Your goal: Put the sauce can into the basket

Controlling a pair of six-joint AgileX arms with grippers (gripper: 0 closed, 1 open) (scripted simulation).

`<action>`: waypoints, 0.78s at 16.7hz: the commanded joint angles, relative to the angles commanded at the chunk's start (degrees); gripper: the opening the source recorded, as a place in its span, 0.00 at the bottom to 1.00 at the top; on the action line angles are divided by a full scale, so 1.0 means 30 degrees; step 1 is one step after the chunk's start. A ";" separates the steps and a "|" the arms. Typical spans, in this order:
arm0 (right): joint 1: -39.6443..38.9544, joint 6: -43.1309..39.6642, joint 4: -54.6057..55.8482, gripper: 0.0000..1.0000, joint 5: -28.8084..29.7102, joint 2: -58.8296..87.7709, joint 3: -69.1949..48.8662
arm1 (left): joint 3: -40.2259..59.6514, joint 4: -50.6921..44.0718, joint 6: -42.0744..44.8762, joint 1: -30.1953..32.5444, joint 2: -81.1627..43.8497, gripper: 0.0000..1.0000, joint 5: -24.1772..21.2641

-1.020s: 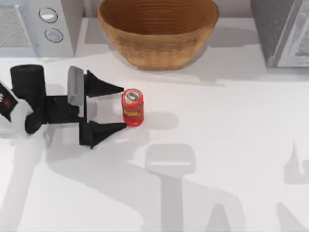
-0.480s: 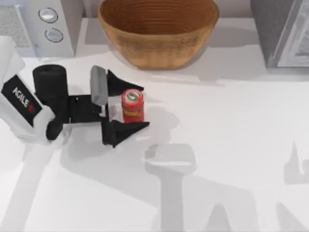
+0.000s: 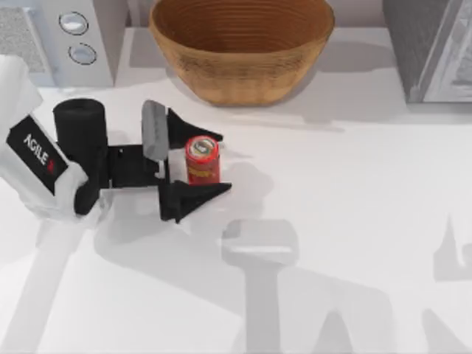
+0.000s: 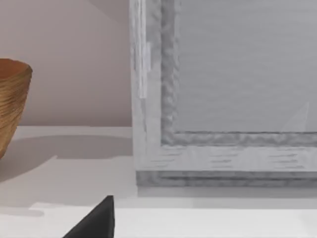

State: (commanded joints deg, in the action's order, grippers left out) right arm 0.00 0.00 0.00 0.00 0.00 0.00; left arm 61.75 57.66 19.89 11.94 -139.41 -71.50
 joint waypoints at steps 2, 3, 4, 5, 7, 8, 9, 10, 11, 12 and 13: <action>0.0000 0.0000 0.0000 1.00 0.0000 0.0000 0.0000 | 0.0000 0.0000 0.0000 0.0000 0.0000 0.62 0.0000; 0.0000 0.0000 0.0000 1.00 0.0000 0.0000 0.0000 | 0.0000 0.0000 0.0000 0.0000 0.0000 0.55 0.0000; 0.0000 0.0000 0.0000 1.00 0.0000 0.0000 0.0000 | 0.0000 0.0000 0.0000 0.0000 0.0000 0.47 0.0000; 0.0000 0.0000 0.0000 1.00 0.0000 0.0000 0.0000 | 0.0000 0.0000 0.0000 0.0000 0.0000 0.40 0.0000; 0.0000 0.0000 0.0000 1.00 0.0000 0.0000 0.0000 | 0.0000 0.0000 0.0000 0.0000 0.0000 0.25 0.0000; 0.0000 0.0000 0.0000 1.00 0.0000 0.0000 0.0000 | 0.0000 0.0000 0.0000 0.0000 0.0000 0.17 0.0000; 0.0000 0.0000 0.0000 1.00 0.0000 0.0000 0.0000 | 0.0000 0.0000 0.0000 0.0000 0.0000 0.10 0.0000; 0.0000 0.0000 0.0000 1.00 0.0000 0.0000 0.0000 | 0.0000 0.0000 0.0000 0.0000 0.0000 0.02 0.0000; 0.0000 0.0000 0.0000 1.00 0.0000 0.0000 0.0000 | 0.0000 0.0000 0.0000 0.0000 0.0000 0.00 0.0000; 0.0000 0.0000 0.0000 1.00 0.0000 0.0000 0.0000 | 0.0000 0.0000 0.0000 0.0000 0.0000 0.00 0.0000; 0.0000 0.0000 0.0000 1.00 0.0000 0.0000 0.0000 | 0.0000 0.0000 0.0000 0.0000 0.0000 0.00 0.0000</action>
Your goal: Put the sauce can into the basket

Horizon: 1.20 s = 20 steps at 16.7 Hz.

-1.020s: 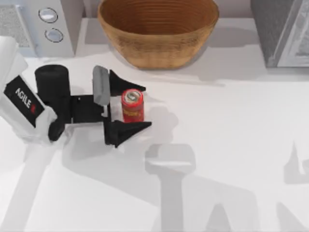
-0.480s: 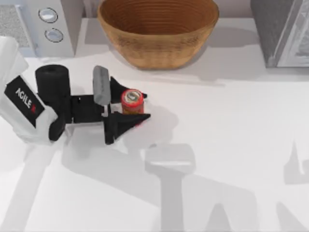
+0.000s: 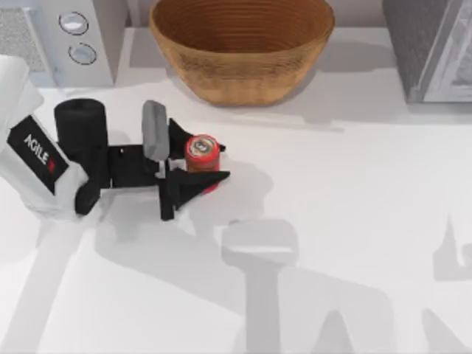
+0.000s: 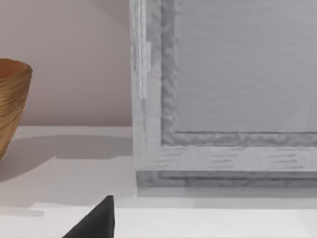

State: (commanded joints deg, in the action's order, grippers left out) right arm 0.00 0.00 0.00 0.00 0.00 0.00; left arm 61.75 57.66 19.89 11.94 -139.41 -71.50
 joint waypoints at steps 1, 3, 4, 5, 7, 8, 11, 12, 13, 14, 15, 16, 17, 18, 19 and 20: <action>0.0000 0.0000 0.0000 1.00 0.0000 0.0000 0.0000 | 0.0000 0.0000 0.0000 0.0000 0.0000 0.00 0.0000; 0.0000 0.0000 0.0000 1.00 0.0000 0.0000 0.0000 | 0.0000 0.0000 0.0000 0.0000 0.0000 0.00 0.0000; 0.0000 0.0000 0.0000 1.00 0.0000 0.0000 0.0000 | 0.0000 0.0000 0.0000 0.0000 0.0000 0.00 0.0000; 0.0000 0.0000 0.0000 1.00 0.0000 0.0000 0.0000 | 0.0000 0.0000 0.0000 0.0000 0.0000 0.00 0.0000; 0.0000 0.0000 0.0000 1.00 0.0000 0.0000 0.0000 | -0.0019 -0.0028 0.0040 -0.0068 0.0025 0.00 -0.0009; 0.0000 0.0000 0.0000 1.00 0.0000 0.0000 0.0000 | -0.0064 -0.0237 0.0189 -0.0116 0.0132 0.00 -0.0045; 0.0000 0.0000 0.0000 1.00 0.0000 0.0000 0.0000 | -0.0433 -0.1969 0.1421 -0.0516 0.1017 0.00 -0.0342; 0.0000 0.0000 0.0000 1.00 0.0000 0.0000 0.0000 | -0.0621 -0.2859 0.2054 -0.0721 0.1472 0.00 -0.0495; 0.0000 0.0000 0.0000 1.00 0.0000 0.0000 0.0000 | -0.0838 -0.3881 0.2781 -0.0956 0.1995 0.00 -0.0670; 0.0000 0.0000 0.0000 1.00 0.0000 0.0000 0.0000 | -0.1078 -0.5018 0.3590 -0.1217 0.2576 0.00 -0.0866; 0.0000 0.0000 0.0000 1.00 0.0000 0.0000 0.0000 | -0.1337 -0.6244 0.4462 -0.1498 0.3203 0.00 -0.1077; 0.0000 0.0000 0.0000 1.00 0.0000 0.0000 0.0000 | -0.1612 -0.7542 0.5386 -0.1796 0.3867 0.00 -0.1299; 0.0000 0.0000 0.0000 1.00 0.0000 0.0000 0.0000 | -0.1898 -0.8893 0.6348 -0.2106 0.4559 0.00 -0.1532; 0.0000 0.0000 0.0000 1.00 0.0000 0.0000 0.0000 | -0.2192 -1.0282 0.7336 -0.2425 0.5269 0.00 -0.1770; 0.0000 0.0000 0.0000 1.00 0.0000 0.0000 0.0000 | -0.2490 -1.1690 0.8338 -0.2749 0.5990 0.00 -0.2012; 0.0000 0.0000 0.0000 1.00 0.0000 0.0000 0.0000 | -0.2790 -1.3098 0.9342 -0.3074 0.6711 0.00 -0.2253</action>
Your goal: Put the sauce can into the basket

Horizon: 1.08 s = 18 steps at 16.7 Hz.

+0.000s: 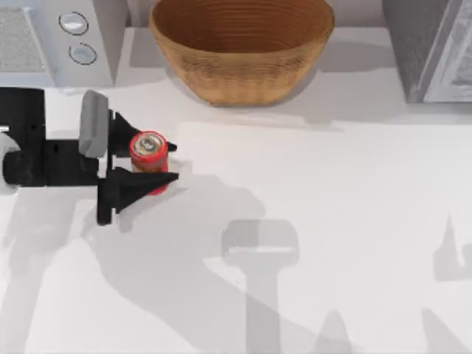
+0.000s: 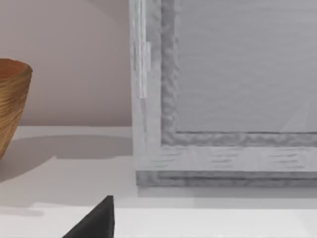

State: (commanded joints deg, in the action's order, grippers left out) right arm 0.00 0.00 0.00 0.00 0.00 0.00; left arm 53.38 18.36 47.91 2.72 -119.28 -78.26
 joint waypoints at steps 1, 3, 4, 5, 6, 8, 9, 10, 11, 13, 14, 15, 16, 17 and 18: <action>0.0000 0.0000 0.0000 1.00 0.0000 0.0000 0.0000 | -0.0296 -0.1390 0.0990 -0.0321 0.0712 0.00 -0.0238; 0.0000 0.0000 0.0000 1.00 0.0000 0.0000 0.0000 | -0.0861 -0.4045 0.2881 -0.0933 0.2072 0.00 -0.0693; 0.0000 0.0000 0.0000 1.00 0.0000 0.0000 0.0000 | -0.1123 -0.5276 0.3757 -0.1217 0.2702 0.00 -0.0904; 0.0000 0.0000 0.0000 1.00 0.0000 0.0000 0.0000 | -0.1365 -0.6420 0.4570 -0.1479 0.3287 0.00 -0.1099; 0.0000 0.0000 0.0000 1.00 0.0000 0.0000 0.0000 | -0.1585 -0.7457 0.5307 -0.1717 0.3817 0.00 -0.1277; 0.0000 0.0000 0.0000 1.00 0.0000 0.0000 0.0000 | -0.1934 -0.9115 0.6482 -0.2095 0.4662 0.00 -0.1559; 0.0000 0.0000 0.0000 1.00 0.0000 0.0000 0.0000 | -0.2059 -0.9712 0.6905 -0.2230 0.4965 0.00 -0.1661; 0.0000 0.0000 0.0000 1.00 0.0000 0.0000 0.0000 | -0.2147 -1.0130 0.7200 -0.2324 0.5177 0.00 -0.1732; 0.0000 0.0000 0.0000 1.00 0.0000 0.0000 0.0000 | -0.2193 -1.0353 0.7358 -0.2374 0.5290 0.00 -0.1770; 0.0000 0.0000 0.0000 1.00 0.0000 0.0000 0.0000 | -0.2200 -1.0386 0.7381 -0.2381 0.5307 0.00 -0.1776; 0.0000 0.0000 0.0000 1.00 0.0000 0.0000 0.0000 | -0.2200 -1.0386 0.7381 -0.2381 0.5307 0.00 -0.1776; 0.0000 0.0000 0.0000 1.00 0.0000 0.0000 0.0000 | -0.2127 -1.0362 0.7382 -0.2278 0.5216 0.00 -0.1735; 0.0000 0.0000 0.0000 1.00 0.0000 0.0000 0.0000 | -0.2108 -1.0348 0.7356 -0.2269 0.5211 0.00 -0.1714; 0.0000 0.0000 0.0000 1.00 0.0000 0.0000 0.0000 | -0.1960 -1.0232 0.7142 -0.2203 0.5169 0.00 -0.1544; 0.0000 0.0000 0.0000 1.00 0.0000 0.0000 0.0000 | -0.1677 -1.0013 0.6737 -0.2076 0.5090 0.00 -0.1221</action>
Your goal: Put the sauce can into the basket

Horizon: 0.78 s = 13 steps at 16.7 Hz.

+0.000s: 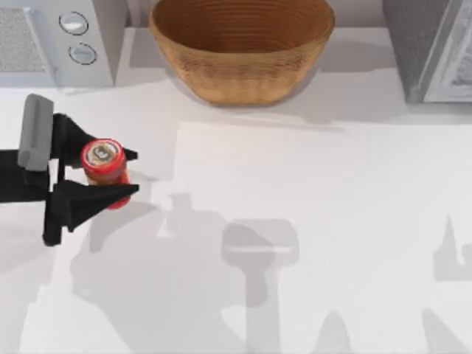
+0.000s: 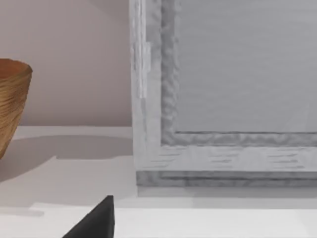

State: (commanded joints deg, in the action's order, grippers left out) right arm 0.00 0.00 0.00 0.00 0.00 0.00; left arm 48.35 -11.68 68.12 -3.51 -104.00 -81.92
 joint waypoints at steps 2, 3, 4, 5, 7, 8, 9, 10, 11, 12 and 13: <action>0.0000 0.0000 0.0000 1.00 0.0000 0.0000 0.0000 | 0.0923 0.0714 -0.1323 0.0415 -0.0257 0.00 0.1050; 0.0000 0.0000 0.0000 1.00 0.0000 0.0000 0.0000 | 0.1551 0.1199 -0.2222 0.0697 -0.0432 0.00 0.1763; 0.0000 0.0000 0.0000 1.00 0.0000 0.0000 0.0000 | 0.2262 0.1749 -0.3241 0.1018 -0.0633 0.00 0.2570; 0.0000 0.0000 0.0000 1.00 0.0000 0.0000 0.0000 | 0.3043 0.2355 -0.4361 0.1371 -0.0856 0.00 0.3460; 0.0000 0.0000 0.0000 1.00 0.0000 0.0000 0.0000 | 0.4760 0.3696 -0.6833 0.2154 -0.1360 0.00 0.5431; 0.0000 0.0000 0.0000 1.00 0.0000 0.0000 0.0000 | 0.5671 0.4414 -0.8153 0.2575 -0.1641 0.00 0.6489; 0.0000 0.0000 0.0000 1.00 0.0000 0.0000 0.0000 | 0.6593 0.5144 -0.9501 0.3005 -0.1939 0.00 0.7573; 0.0000 0.0000 0.0000 1.00 0.0000 0.0000 0.0000 | 0.7514 0.5877 -1.0860 0.3440 -0.2251 0.00 0.8669; 0.0000 0.0000 0.0000 1.00 0.0000 0.0000 0.0000 | 0.8419 0.6604 -1.2212 0.3875 -0.2578 0.00 0.9762; 0.0000 0.0000 0.0000 1.00 0.0000 0.0000 0.0000 | 0.9297 0.7314 -1.3538 0.4304 -0.2916 0.00 1.0839; 0.0000 0.0000 0.0000 1.00 0.0000 0.0000 0.0000 | 1.0129 0.7996 -1.4814 0.4719 -0.3265 0.00 1.1880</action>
State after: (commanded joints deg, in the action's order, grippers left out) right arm 0.00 0.00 0.00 0.00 0.00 0.00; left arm 78.74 12.31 23.68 10.65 -113.80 -46.28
